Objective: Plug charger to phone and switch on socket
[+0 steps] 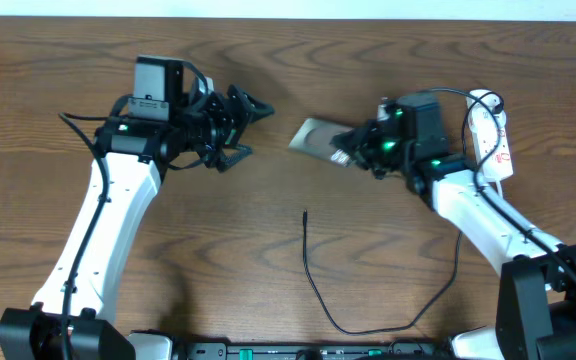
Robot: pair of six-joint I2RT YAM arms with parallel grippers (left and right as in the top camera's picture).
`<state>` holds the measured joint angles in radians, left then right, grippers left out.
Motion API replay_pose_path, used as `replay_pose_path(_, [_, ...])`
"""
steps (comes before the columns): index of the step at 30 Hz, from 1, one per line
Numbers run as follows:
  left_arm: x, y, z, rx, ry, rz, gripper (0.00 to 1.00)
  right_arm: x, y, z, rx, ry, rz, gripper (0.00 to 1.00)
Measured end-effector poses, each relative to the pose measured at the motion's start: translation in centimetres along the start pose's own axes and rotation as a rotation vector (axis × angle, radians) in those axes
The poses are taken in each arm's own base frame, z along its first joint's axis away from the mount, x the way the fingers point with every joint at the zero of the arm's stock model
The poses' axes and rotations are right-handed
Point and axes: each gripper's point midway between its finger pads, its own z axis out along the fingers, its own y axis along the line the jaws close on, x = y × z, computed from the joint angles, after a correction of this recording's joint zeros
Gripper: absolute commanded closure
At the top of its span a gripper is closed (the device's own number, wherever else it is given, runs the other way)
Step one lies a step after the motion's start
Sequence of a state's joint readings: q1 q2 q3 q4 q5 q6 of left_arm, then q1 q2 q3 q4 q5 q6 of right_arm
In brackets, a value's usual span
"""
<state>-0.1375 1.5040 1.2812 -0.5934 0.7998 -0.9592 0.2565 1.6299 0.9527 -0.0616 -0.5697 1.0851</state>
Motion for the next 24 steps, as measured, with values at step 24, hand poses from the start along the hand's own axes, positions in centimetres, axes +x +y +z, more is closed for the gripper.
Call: replay_pose_path(24, [-5.3, -9.5, -2.8, 0.365, -0.218, 0.076, 0.13, -4.8, 13.0, -5.9, -0.588, 0.026, 0.393, 0.99])
